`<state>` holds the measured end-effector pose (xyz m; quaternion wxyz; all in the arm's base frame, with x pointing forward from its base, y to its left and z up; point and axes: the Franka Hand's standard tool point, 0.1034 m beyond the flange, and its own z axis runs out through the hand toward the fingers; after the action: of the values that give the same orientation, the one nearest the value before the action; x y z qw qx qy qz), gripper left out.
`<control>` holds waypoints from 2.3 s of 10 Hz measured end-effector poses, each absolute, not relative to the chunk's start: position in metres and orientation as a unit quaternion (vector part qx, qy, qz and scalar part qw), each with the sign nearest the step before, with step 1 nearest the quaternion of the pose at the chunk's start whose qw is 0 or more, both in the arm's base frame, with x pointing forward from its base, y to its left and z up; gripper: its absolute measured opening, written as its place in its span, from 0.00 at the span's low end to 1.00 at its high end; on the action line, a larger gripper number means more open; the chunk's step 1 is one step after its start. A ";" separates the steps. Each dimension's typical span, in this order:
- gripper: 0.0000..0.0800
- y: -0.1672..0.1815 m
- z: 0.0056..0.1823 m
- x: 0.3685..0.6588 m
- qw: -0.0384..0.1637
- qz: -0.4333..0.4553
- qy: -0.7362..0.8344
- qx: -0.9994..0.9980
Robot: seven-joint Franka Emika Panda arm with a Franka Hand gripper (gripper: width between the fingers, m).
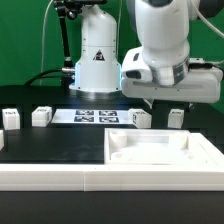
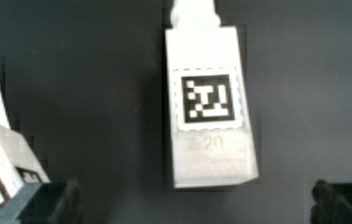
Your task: Assemble one leg
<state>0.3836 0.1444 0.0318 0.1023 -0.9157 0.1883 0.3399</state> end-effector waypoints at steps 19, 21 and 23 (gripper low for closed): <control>0.36 0.154 0.030 0.377 0.103 0.431 0.165 -0.881; 0.36 0.147 0.058 0.390 0.107 0.424 0.164 -0.884; 0.36 0.146 0.062 0.396 0.108 0.405 0.167 -0.892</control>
Offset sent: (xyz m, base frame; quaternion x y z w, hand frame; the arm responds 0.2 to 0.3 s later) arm -0.0059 0.0113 -0.0139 -0.0243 -0.0685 0.0170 0.9972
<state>0.3958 0.1457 0.0618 0.1079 -0.8925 0.1675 0.4047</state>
